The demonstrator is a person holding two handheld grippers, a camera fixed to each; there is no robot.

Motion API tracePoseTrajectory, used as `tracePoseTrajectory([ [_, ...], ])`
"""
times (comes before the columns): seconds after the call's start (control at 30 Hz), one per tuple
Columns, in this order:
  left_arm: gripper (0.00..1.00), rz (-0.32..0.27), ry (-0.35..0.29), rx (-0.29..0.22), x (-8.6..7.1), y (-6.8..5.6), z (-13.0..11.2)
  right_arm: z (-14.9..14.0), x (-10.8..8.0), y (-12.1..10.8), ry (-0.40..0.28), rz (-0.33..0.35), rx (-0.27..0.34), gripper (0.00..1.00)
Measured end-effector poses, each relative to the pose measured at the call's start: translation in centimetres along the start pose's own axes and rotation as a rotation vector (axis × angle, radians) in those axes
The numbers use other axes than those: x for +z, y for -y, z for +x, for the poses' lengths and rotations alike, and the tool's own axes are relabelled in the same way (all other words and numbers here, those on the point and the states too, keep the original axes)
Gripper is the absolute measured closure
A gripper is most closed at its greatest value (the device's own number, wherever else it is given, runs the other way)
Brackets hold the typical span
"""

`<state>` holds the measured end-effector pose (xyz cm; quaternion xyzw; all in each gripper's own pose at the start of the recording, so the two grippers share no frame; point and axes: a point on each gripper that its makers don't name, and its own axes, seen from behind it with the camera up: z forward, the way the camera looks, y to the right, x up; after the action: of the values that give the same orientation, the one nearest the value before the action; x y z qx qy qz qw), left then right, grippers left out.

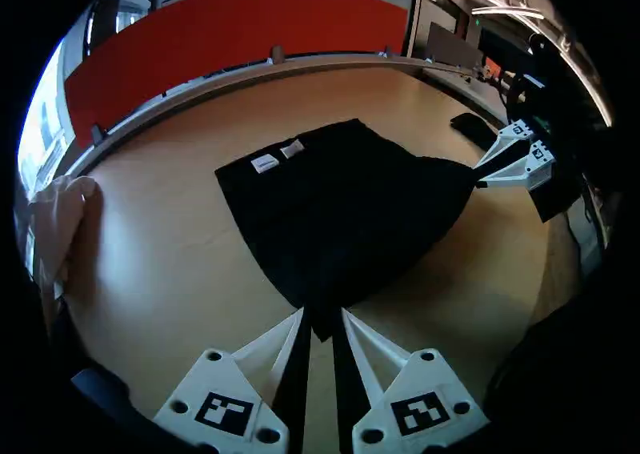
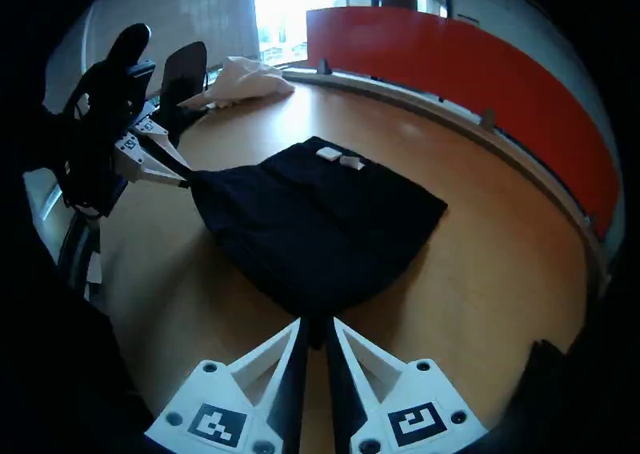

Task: Fold towel

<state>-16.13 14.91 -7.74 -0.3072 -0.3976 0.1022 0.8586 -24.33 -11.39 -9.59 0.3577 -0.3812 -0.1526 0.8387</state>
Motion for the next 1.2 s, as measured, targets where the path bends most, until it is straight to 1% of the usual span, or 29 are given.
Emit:
tracePoseTrajectory([
  [0.1, 0.83, 0.0, -0.003, -0.012, -0.9, -0.2, 0.5, 0.7, -0.9, 0.1, -0.008, 0.0, 0.0, 0.86],
  [0.33, 0.83, -0.011, -0.012, -0.04, -3.1, -1.1, 1.8, 2.0, -3.2, 0.4, -0.008, -0.004, -0.021, 0.86],
  [0.53, 0.83, -0.013, -0.02, -0.058, -4.6, -1.6, 2.6, 3.0, -5.0, 0.9, -0.016, 0.002, -0.026, 0.86],
  [0.8, 0.83, -0.028, -0.017, -0.077, -5.7, -2.4, 2.9, 3.2, -6.8, 1.5, -0.011, 0.013, -0.031, 0.86],
  [1.2, 0.83, -0.045, -0.012, -0.078, -6.9, -3.2, 3.2, 3.1, -8.1, 2.1, -0.002, 0.025, -0.03, 0.86],
])
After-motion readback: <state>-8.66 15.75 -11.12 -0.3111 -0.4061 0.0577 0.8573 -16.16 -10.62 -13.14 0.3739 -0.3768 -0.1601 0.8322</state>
